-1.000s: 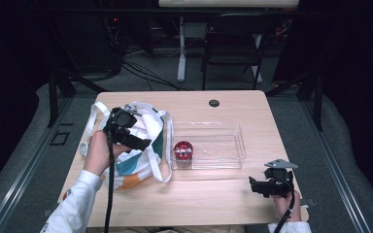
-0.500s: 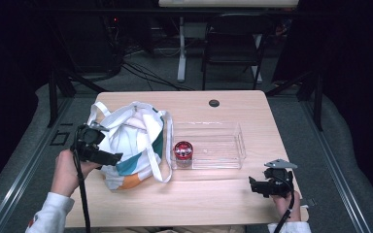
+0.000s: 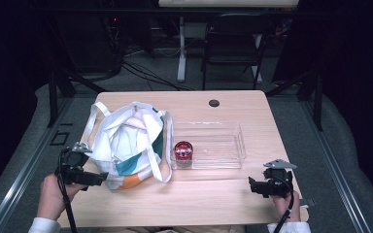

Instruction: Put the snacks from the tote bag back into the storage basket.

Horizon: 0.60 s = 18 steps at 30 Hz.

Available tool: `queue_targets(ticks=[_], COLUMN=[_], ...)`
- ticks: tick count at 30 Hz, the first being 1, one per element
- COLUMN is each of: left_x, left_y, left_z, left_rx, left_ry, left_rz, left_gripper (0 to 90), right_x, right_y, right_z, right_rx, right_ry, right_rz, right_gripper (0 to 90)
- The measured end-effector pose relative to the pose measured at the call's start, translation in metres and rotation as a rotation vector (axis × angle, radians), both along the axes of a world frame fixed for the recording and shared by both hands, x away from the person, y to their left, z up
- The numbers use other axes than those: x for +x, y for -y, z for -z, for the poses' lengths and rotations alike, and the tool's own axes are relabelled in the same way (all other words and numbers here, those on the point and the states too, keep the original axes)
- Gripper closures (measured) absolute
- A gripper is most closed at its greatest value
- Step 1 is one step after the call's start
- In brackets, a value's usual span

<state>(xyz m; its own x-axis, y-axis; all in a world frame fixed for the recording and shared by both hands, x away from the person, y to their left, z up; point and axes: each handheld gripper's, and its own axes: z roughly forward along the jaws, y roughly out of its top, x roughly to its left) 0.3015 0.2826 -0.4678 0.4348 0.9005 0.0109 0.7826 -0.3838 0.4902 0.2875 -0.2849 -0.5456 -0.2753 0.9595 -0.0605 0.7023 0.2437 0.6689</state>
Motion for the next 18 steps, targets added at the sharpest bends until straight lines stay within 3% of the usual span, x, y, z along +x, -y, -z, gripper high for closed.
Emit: queue_targets(ticks=[9, 18], left_x=[-0.011, -0.014], left_y=[-0.009, -0.015], left_z=[0.024, 0.037], left_rx=[-0.025, -0.041], left_ry=[-0.011, -0.027], left_rz=[-0.030, -0.039], left_gripper=[5.8, 5.6], right_x=[0.000, 0.000], right_y=[-0.001, -0.001], right_z=[0.000, 0.000], right_rx=[-0.004, -0.006], right_ry=[0.001, 0.000], right_rz=[-0.002, -0.009], right_gripper=[8.8, 8.8])
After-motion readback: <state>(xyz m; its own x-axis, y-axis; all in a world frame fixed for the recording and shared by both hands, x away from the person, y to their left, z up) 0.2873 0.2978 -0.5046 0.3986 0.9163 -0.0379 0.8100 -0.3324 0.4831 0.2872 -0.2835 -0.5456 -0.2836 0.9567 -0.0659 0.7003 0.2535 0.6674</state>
